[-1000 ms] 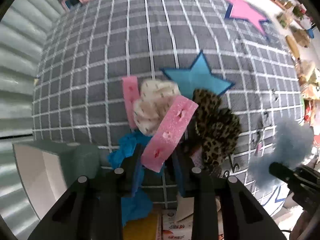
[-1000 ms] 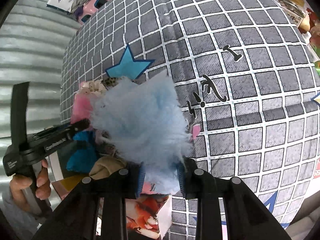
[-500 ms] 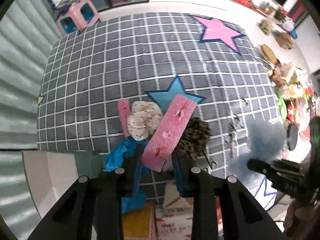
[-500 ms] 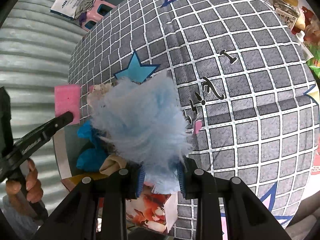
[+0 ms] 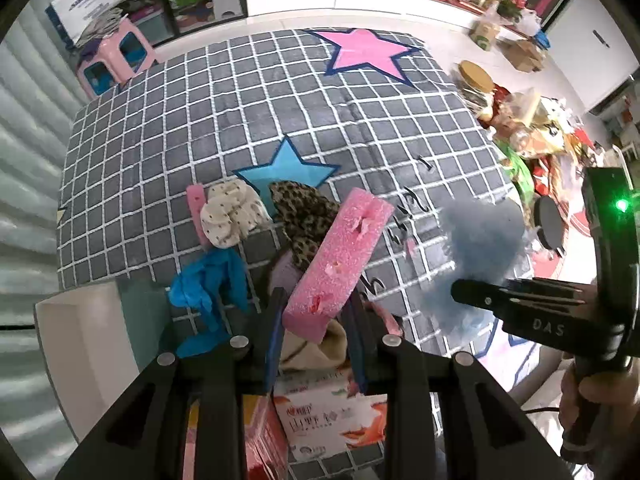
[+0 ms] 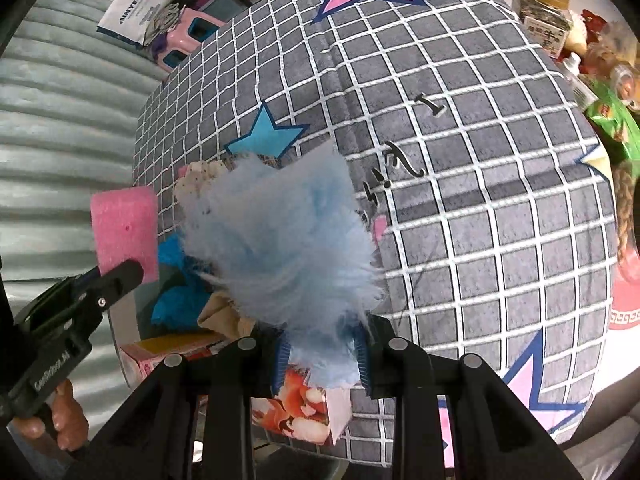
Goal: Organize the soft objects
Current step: 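Carry the pom-pom and pink foam block over the white box with both grippers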
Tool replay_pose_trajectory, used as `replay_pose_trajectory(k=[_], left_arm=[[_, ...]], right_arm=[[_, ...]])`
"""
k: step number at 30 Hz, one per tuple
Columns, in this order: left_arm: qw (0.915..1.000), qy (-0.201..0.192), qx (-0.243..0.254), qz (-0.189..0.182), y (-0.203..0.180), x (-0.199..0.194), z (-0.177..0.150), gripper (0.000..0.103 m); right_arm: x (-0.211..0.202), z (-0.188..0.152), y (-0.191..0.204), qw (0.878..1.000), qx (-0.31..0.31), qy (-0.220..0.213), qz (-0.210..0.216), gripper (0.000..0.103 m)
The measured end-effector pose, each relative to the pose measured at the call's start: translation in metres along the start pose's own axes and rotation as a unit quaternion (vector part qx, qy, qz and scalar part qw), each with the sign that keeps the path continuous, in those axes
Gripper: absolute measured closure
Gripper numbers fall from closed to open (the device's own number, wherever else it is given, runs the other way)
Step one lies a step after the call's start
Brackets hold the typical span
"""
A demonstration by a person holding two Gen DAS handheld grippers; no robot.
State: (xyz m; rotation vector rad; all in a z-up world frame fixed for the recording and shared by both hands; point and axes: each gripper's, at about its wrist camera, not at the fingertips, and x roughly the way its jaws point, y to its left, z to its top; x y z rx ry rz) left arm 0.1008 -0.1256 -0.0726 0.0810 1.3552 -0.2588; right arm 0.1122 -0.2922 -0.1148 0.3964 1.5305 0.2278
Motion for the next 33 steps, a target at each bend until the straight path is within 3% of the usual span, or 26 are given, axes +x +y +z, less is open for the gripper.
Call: replay_pose_trajectory(k=[15,28,33], left_arm=[[0.9974,-0.005,0.062,-0.036,-0.020,-0.029,-0.065,0.072],[0.9882,-0.012,0.134,-0.074,-0.022,-0.055,-0.129,0.072],[0.9882,-0.019,0.133,-0.073,-0.017,-0.065,-0.143,0.072]], right_arm=[[-0.017,-0.072,0.001,0.999,0.042,-0.023,-0.024,0.074],[-0.029,-0.150,0.022,0.995,0.078,-0.048,-0.046,0.074],[-0.028,-0.174,0.032,0.994,0.083,-0.045,-0.048,0.074]])
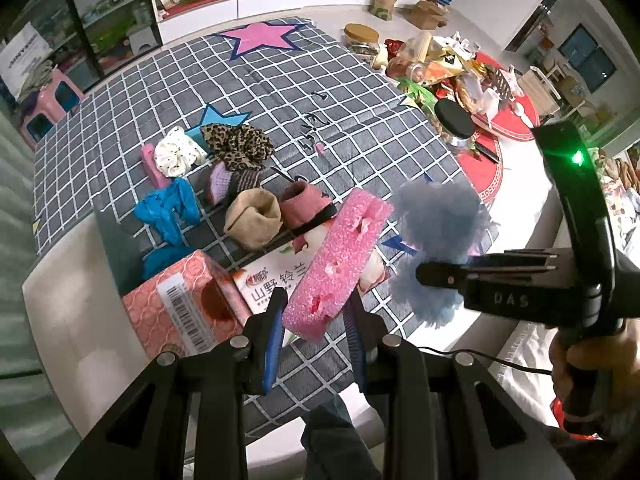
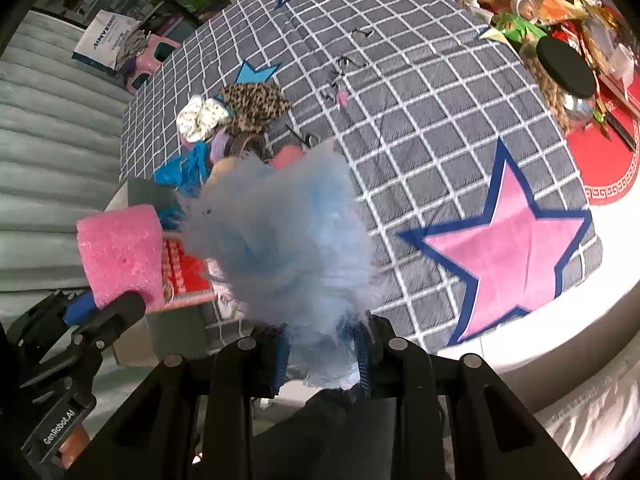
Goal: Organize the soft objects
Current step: 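Carry the pom-pom and pink foam block over the white box with both grippers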
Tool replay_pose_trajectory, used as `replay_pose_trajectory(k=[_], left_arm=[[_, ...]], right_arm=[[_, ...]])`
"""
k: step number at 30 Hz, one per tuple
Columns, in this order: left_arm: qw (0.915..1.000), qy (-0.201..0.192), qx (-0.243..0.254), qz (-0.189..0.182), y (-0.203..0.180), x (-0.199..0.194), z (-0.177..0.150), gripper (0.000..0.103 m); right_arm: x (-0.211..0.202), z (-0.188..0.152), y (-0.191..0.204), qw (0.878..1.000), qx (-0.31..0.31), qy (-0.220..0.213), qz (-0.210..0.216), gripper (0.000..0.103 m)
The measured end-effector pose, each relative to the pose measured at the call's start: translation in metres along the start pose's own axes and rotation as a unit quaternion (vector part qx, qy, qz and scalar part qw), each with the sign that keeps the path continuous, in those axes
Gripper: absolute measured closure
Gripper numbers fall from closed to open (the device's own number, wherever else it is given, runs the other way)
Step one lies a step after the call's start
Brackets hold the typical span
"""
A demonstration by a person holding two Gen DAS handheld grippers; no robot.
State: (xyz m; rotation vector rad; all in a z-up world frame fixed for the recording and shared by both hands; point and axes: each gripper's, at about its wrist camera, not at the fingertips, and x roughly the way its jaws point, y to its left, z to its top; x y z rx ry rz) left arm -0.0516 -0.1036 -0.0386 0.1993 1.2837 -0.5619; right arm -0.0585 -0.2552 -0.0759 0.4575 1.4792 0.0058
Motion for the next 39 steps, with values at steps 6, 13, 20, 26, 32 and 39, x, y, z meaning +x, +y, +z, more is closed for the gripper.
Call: replay_pose_trajectory(k=[6,13,20,26,32,39], left_arm=[[0.9995,-0.009,-0.028,0.008,0.003,-0.009,-0.015,0.072],[0.9950,-0.023,-0.091,0.034,0.000,-0.025,-0.040,0.072],[0.9831,-0.042,-0.161,0.076,0.002,-0.050,-0.074,0.072],[0.9630,-0.045,-0.242,0.109,0.012,-0.070,-0.124,0.072],[0.9347,-0.053,-0.325,0.135,0.036,-0.092,-0.170,0.072],[0.9141,-0.069,-0.366,0.160,0.068,-0.107,-0.196,0.072]], right_arm=[[0.003,-0.013,0.015,0.999,-0.034,0.022,-0.008,0.074],[0.000,-0.026,0.025,0.994,-0.098,0.049,0.004,0.074],[-0.003,-0.042,0.042,0.981,-0.182,0.063,0.016,0.074],[-0.002,-0.063,0.067,0.966,-0.246,0.077,0.035,0.074],[0.004,-0.088,0.093,0.948,-0.298,0.098,0.054,0.074],[0.003,-0.098,0.126,0.937,-0.332,0.090,0.064,0.074]])
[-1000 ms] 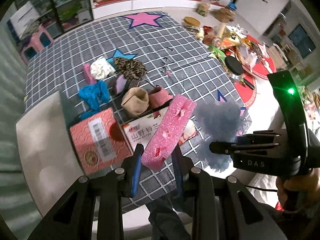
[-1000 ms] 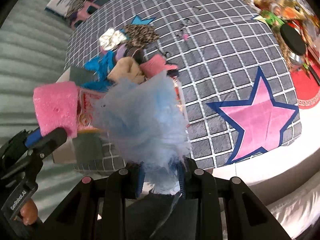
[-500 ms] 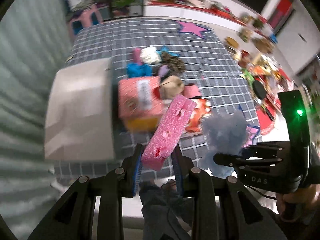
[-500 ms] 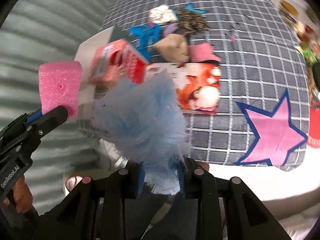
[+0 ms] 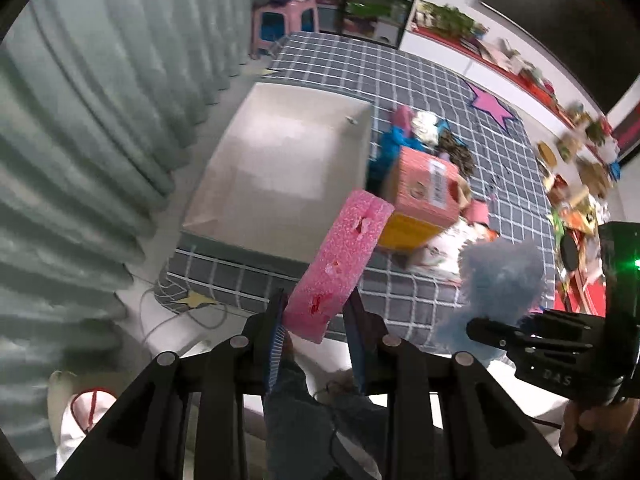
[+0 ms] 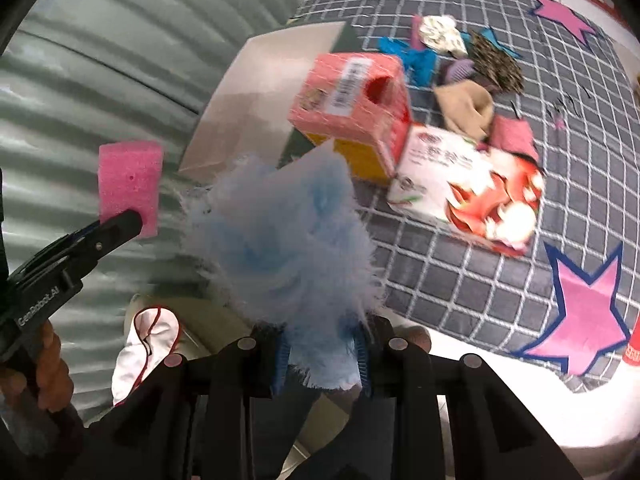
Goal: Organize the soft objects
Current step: 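Carry the pom-pom and pink foam block over the white box with both grippers, then open both grippers to drop the pom-pom and foam block into the box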
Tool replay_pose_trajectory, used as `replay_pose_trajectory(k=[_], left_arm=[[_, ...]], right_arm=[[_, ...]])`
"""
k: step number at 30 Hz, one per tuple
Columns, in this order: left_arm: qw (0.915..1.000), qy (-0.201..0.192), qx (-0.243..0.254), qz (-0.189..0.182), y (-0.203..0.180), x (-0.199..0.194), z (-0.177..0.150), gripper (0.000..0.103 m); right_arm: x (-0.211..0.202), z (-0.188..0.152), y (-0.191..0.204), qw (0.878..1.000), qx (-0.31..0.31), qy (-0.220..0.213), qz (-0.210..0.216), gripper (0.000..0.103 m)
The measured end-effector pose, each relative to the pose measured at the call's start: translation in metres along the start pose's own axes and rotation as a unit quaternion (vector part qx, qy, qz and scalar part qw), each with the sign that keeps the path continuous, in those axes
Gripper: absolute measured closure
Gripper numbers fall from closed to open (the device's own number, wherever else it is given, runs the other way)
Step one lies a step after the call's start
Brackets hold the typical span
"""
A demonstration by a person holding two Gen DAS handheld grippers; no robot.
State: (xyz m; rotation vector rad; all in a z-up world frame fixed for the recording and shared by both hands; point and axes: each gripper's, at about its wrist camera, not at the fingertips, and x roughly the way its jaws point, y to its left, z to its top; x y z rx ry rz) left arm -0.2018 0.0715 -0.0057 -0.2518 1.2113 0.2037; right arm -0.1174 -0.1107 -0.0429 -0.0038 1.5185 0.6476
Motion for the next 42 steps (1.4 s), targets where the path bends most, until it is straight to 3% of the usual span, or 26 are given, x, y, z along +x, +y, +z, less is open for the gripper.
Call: replay_pose_trajectory(k=[10,20,27,42], left_arm=[[0.9998,-0.016,0.011,0.002,0.058,0.014,0.053,0.072],[0.9980,0.018,0.061,-0.007,0.080,0.049,0.093,0.072],[0.9954,0.048,0.082,-0.010,0.084,0.087,0.102,0.072],[0.9890,0.102,0.105,-0.017,0.090,0.130,0.103,0.072]], right_arm=[[0.019,0.052,0.046,1.000,-0.012,-0.020,0.001,0.073],[0.047,0.100,0.080,1.000,0.003,-0.030,0.000,0.073],[0.059,0.126,0.094,1.000,0.009,-0.021,-0.013,0.073],[0.097,0.137,0.103,0.999,0.036,0.022,-0.033,0.073]])
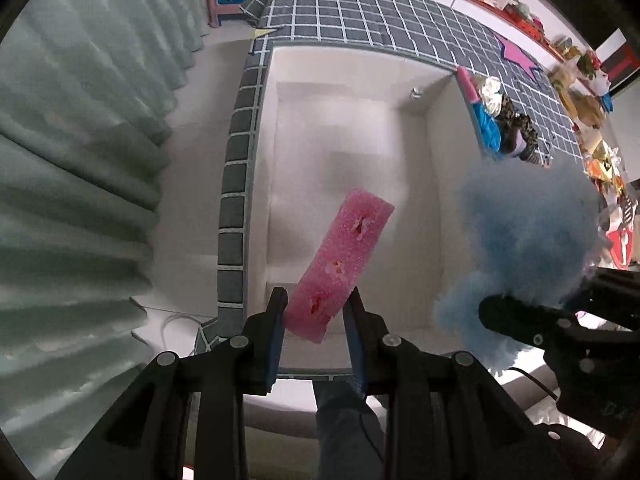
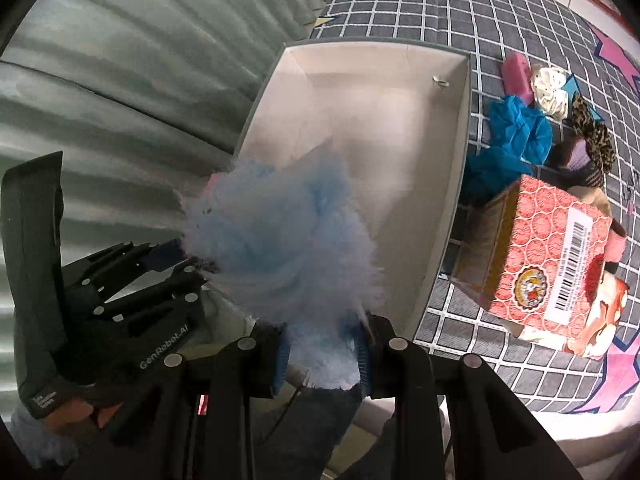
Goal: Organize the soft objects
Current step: 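Open both grippers to drop the pom-pom and foam block into the box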
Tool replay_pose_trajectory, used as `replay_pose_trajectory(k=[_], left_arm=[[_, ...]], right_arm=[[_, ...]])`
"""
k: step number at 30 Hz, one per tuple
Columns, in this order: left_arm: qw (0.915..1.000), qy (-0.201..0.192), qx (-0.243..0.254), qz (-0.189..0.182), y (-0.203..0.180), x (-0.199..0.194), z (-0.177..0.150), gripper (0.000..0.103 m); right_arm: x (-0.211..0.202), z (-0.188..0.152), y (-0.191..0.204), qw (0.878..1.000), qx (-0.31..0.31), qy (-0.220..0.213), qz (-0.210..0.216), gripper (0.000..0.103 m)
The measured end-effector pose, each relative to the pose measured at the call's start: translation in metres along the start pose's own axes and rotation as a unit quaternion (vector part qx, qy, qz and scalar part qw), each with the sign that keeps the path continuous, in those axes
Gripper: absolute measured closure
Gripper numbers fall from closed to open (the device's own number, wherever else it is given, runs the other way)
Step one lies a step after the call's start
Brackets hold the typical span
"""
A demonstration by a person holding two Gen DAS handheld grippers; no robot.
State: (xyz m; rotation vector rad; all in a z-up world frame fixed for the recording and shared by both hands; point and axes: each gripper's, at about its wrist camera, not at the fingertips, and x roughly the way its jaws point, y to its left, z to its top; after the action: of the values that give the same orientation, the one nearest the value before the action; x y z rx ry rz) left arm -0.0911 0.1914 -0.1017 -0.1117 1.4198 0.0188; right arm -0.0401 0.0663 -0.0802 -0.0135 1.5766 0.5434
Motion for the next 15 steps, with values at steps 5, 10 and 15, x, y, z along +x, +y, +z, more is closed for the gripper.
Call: replay_pose_trajectory(k=[5,10,15], left_arm=[[0.9999,0.006,0.013,-0.004,-0.0011,0.0044,0.0020,0.072],[0.9997,0.014,0.018,-0.007,0.0000,0.0076,0.0035,0.072],[0.9996,0.017,0.023,-0.009,-0.0021,0.0093,0.0037,0.072]], right_arm=[[0.0057,0.0024,-0.0015,1.000,0.017,0.007,-0.001,0.073],[0.0066,0.0006,-0.0015,1.000,0.023,0.008,-0.002,0.073],[0.0070,-0.0012,-0.0028,1.000,0.027,0.008,-0.004,0.073]])
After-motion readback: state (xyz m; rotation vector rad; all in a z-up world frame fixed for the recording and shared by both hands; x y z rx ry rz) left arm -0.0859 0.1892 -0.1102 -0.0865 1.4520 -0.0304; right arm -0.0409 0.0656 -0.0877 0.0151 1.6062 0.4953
